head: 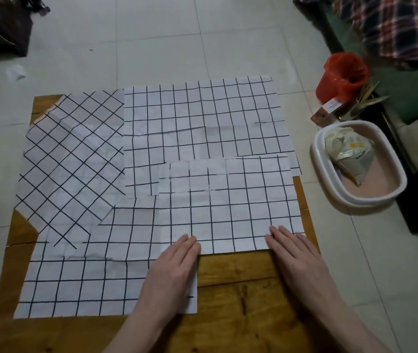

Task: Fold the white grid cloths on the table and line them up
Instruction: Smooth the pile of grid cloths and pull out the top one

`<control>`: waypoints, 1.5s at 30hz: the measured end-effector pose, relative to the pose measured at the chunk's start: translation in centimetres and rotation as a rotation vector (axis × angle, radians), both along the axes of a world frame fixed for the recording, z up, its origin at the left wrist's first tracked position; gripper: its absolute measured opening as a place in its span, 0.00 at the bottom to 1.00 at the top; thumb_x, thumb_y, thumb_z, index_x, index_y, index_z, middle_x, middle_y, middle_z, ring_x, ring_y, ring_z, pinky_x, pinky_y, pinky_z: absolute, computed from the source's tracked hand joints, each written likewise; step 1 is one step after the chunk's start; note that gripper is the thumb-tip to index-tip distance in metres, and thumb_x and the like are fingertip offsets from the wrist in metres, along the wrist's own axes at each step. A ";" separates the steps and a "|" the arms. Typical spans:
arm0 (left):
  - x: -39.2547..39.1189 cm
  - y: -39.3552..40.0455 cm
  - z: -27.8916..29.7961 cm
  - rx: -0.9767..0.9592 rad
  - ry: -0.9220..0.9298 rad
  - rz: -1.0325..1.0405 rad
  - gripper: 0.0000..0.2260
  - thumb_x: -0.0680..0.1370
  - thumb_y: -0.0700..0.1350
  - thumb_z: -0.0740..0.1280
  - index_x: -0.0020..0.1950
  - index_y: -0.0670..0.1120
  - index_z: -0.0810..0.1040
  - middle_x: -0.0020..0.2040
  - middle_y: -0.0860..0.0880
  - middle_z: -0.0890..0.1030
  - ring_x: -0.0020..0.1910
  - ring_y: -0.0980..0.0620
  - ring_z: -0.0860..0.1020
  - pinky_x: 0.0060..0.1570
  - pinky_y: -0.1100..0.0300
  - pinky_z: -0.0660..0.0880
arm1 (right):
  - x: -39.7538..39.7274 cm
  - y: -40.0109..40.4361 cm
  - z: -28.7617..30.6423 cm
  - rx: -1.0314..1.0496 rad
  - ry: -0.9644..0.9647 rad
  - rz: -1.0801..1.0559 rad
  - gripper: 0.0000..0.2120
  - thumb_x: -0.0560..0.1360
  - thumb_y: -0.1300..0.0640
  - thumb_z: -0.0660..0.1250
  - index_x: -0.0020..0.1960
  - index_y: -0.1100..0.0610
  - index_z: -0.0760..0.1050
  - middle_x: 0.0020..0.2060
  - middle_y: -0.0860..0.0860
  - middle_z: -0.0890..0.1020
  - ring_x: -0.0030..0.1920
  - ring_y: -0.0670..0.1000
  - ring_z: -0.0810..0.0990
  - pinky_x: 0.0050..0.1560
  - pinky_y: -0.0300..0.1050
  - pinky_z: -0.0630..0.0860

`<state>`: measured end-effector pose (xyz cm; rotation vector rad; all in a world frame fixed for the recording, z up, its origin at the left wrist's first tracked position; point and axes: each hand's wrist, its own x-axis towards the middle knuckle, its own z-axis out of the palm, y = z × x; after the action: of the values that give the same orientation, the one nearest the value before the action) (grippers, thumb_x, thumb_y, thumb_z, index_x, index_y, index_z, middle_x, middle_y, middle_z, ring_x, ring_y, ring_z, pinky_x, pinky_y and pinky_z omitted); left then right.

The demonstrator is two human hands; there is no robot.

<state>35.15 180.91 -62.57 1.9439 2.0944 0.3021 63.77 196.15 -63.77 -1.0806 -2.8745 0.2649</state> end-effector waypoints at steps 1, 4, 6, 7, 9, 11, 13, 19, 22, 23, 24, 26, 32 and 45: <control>0.8 -0.1 0.0 -0.005 0.028 0.013 0.22 0.76 0.41 0.71 0.71 0.42 0.79 0.70 0.45 0.80 0.70 0.45 0.78 0.73 0.48 0.69 | -0.3 -0.6 0.1 -0.009 0.000 -0.038 0.24 0.82 0.60 0.61 0.78 0.57 0.69 0.77 0.53 0.70 0.77 0.54 0.71 0.77 0.54 0.64; 3.7 -0.4 0.0 -0.052 0.047 0.008 0.25 0.83 0.50 0.59 0.79 0.41 0.70 0.79 0.43 0.70 0.80 0.45 0.66 0.78 0.46 0.61 | -2.2 -3.5 0.5 -0.068 0.005 -0.080 0.25 0.86 0.51 0.51 0.81 0.58 0.64 0.80 0.53 0.66 0.80 0.52 0.64 0.77 0.54 0.61; 5.5 -0.5 -0.1 -0.062 0.044 -0.054 0.29 0.84 0.51 0.58 0.82 0.41 0.63 0.83 0.43 0.62 0.83 0.45 0.59 0.77 0.46 0.59 | -3.9 -5.5 0.5 -0.106 -0.013 -0.015 0.26 0.88 0.47 0.47 0.82 0.57 0.61 0.82 0.53 0.63 0.82 0.51 0.60 0.76 0.54 0.61; 6.2 -0.4 -0.1 -0.070 0.048 -0.069 0.30 0.84 0.52 0.58 0.83 0.40 0.60 0.84 0.43 0.59 0.84 0.45 0.57 0.77 0.46 0.58 | -4.6 -6.4 0.3 -0.121 -0.032 0.012 0.27 0.88 0.45 0.46 0.83 0.57 0.60 0.82 0.52 0.61 0.82 0.50 0.58 0.76 0.54 0.60; 7.1 -0.4 -0.4 -0.092 0.064 -0.062 0.33 0.83 0.53 0.58 0.84 0.40 0.56 0.85 0.43 0.55 0.84 0.46 0.54 0.77 0.46 0.57 | -5.5 -7.5 -0.2 -0.150 -0.066 0.016 0.30 0.88 0.41 0.45 0.83 0.57 0.58 0.83 0.52 0.59 0.83 0.50 0.56 0.77 0.54 0.58; 7.4 -0.4 -1.0 -0.135 0.062 -0.019 0.34 0.83 0.54 0.58 0.85 0.40 0.53 0.86 0.43 0.53 0.85 0.46 0.53 0.77 0.46 0.56 | -5.9 -7.8 -0.8 -0.159 -0.094 -0.007 0.31 0.87 0.40 0.46 0.84 0.56 0.56 0.84 0.51 0.57 0.83 0.50 0.54 0.77 0.55 0.57; 7.5 -0.6 -1.6 -0.157 0.059 0.003 0.34 0.83 0.55 0.57 0.85 0.40 0.53 0.86 0.42 0.52 0.85 0.45 0.53 0.77 0.47 0.56 | -5.9 -7.9 -1.1 -0.163 -0.114 -0.017 0.31 0.87 0.39 0.47 0.84 0.56 0.55 0.84 0.51 0.56 0.83 0.50 0.54 0.77 0.57 0.57; 7.0 -0.7 -1.9 -0.168 0.113 -0.006 0.34 0.83 0.56 0.59 0.84 0.41 0.57 0.85 0.44 0.55 0.84 0.47 0.54 0.79 0.47 0.54 | -5.7 -7.8 -1.1 -0.153 -0.131 -0.021 0.32 0.86 0.37 0.48 0.84 0.55 0.55 0.84 0.50 0.55 0.83 0.50 0.54 0.78 0.59 0.57; 6.8 -0.7 -1.7 -0.186 0.116 0.018 0.32 0.84 0.57 0.56 0.84 0.42 0.58 0.85 0.44 0.56 0.84 0.47 0.55 0.79 0.47 0.54 | -5.4 -7.5 -1.2 -0.162 -0.148 -0.033 0.33 0.86 0.37 0.48 0.85 0.54 0.53 0.84 0.49 0.54 0.84 0.50 0.53 0.78 0.59 0.57; 6.7 -0.7 -1.7 -0.188 0.114 0.032 0.32 0.84 0.58 0.55 0.84 0.42 0.57 0.85 0.45 0.56 0.84 0.47 0.54 0.79 0.46 0.54 | -5.2 -7.5 -1.3 -0.168 -0.150 -0.042 0.33 0.86 0.37 0.48 0.85 0.54 0.53 0.84 0.49 0.53 0.84 0.50 0.52 0.78 0.60 0.56; 6.6 -0.8 -1.7 -0.187 0.112 0.045 0.32 0.84 0.58 0.55 0.85 0.42 0.57 0.85 0.45 0.56 0.84 0.47 0.54 0.79 0.46 0.55 | -5.0 -7.4 -1.3 -0.173 -0.150 -0.051 0.33 0.86 0.36 0.49 0.85 0.54 0.52 0.84 0.49 0.53 0.84 0.50 0.52 0.78 0.60 0.56; 6.3 -1.0 -1.7 -0.186 0.106 0.066 0.33 0.84 0.58 0.56 0.85 0.43 0.56 0.85 0.45 0.55 0.84 0.47 0.53 0.79 0.46 0.55 | -4.6 -7.1 -1.2 -0.177 -0.146 -0.070 0.33 0.86 0.36 0.48 0.85 0.54 0.52 0.84 0.49 0.53 0.84 0.49 0.52 0.78 0.59 0.56; 6.5 -1.4 -2.0 -0.195 0.091 0.092 0.32 0.84 0.58 0.55 0.85 0.44 0.55 0.85 0.47 0.55 0.85 0.47 0.52 0.79 0.46 0.55 | -2.5 -6.0 -1.0 -0.177 -0.142 -0.132 0.33 0.86 0.37 0.45 0.85 0.54 0.51 0.84 0.49 0.54 0.84 0.49 0.52 0.79 0.60 0.56; 6.4 -1.1 -2.5 -0.191 0.131 0.094 0.32 0.85 0.59 0.53 0.86 0.45 0.52 0.86 0.47 0.54 0.85 0.47 0.51 0.79 0.44 0.54 | 2.4 -2.3 -1.4 -0.146 -0.146 -0.360 0.33 0.86 0.37 0.43 0.85 0.53 0.49 0.84 0.49 0.52 0.84 0.48 0.48 0.82 0.56 0.48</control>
<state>41.59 179.78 -65.11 1.8019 2.2104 -0.0086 66.16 193.87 -65.16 -1.6795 -2.7419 0.3926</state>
